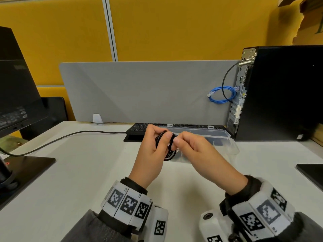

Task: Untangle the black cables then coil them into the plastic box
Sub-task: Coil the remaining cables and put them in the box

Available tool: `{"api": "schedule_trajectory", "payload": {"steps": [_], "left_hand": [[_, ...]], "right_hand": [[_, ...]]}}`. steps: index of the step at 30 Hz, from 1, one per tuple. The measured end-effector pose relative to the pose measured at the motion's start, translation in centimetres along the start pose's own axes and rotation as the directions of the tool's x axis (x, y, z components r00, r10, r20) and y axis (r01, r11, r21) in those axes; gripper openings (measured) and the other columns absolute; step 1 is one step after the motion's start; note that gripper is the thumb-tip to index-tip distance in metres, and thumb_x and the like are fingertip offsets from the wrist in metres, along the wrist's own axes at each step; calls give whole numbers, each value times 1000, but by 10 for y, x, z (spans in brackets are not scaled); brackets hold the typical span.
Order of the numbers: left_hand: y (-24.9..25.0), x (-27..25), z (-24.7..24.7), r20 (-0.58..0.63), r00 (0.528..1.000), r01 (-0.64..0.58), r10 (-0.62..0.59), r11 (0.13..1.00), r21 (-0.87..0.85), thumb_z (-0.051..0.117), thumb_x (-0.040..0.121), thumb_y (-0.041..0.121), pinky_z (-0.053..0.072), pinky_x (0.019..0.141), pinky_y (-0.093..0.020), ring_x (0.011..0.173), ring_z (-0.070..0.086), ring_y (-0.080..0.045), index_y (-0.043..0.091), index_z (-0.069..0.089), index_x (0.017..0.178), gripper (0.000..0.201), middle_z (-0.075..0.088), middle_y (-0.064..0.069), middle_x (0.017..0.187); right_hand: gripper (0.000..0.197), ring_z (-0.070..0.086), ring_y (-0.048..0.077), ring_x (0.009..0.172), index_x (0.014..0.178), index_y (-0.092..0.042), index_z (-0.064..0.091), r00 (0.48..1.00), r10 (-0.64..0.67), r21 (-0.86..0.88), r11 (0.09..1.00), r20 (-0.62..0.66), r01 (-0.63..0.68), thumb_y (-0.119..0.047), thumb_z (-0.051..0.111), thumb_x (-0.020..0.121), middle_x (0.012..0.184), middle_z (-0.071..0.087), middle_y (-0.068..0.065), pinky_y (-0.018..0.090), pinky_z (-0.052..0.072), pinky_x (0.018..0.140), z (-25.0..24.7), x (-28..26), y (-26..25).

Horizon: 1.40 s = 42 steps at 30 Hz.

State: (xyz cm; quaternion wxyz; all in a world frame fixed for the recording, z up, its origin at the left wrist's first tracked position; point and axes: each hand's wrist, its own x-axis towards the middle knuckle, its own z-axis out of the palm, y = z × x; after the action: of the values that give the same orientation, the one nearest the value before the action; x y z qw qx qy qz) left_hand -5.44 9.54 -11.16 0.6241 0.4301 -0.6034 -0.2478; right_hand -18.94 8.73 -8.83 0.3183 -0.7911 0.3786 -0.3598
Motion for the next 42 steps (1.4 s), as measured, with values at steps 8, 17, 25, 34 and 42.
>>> {"api": "schedule_trajectory", "payload": {"steps": [8, 17, 25, 34, 42], "left_hand": [[0, -3, 7, -121, 993, 16, -8, 997, 72, 47, 94, 20, 46, 61, -14, 66, 54, 3, 22, 48, 85, 10, 55, 7, 76], [17, 2, -4, 117, 989, 134, -94, 905, -404, 45, 85, 31, 31, 45, -10, 43, 28, -2, 7, 45, 79, 25, 33, 11, 50], [14, -4, 10, 47, 983, 173, -175, 826, -537, 45, 79, 44, 35, 51, -18, 47, 32, -7, 11, 42, 72, 34, 36, 5, 52], [4, -2, 7, -89, 995, 30, -45, 987, -158, 45, 85, 49, 38, 54, -18, 54, 42, -4, 15, 45, 76, 34, 44, 6, 62], [-1, -5, 1, 253, 924, 308, -287, 950, -48, 85, 59, 4, 54, 77, -26, 90, 66, -7, 17, 49, 109, 62, 66, 0, 102]], "right_hand": [[22, 57, 4, 73, 81, -25, 57, 993, -100, -162, 981, 62, 109, -26, 42, 97, 75, 63, -7, 24, 47, 70, 2, -2, -2], [33, 35, 10, 89, 91, -33, 64, 867, -470, -697, 677, -163, 236, -46, 34, 91, 94, 51, -10, 31, 31, 69, -28, -1, -1], [19, 61, 7, 74, 99, -23, 69, 945, -232, -93, 972, -232, 216, -16, 53, 93, 83, 65, -3, 19, 49, 71, -4, 6, 9], [13, 68, 14, 80, 99, -23, 62, 983, -63, 137, 987, -174, 87, -27, 62, 86, 84, 70, 0, 34, 56, 76, 7, 2, 2], [9, 67, 8, 84, 95, -24, 62, 997, 32, 26, 999, -68, -31, -29, 58, 89, 89, 71, -3, 28, 54, 78, -7, 4, 6]]}}
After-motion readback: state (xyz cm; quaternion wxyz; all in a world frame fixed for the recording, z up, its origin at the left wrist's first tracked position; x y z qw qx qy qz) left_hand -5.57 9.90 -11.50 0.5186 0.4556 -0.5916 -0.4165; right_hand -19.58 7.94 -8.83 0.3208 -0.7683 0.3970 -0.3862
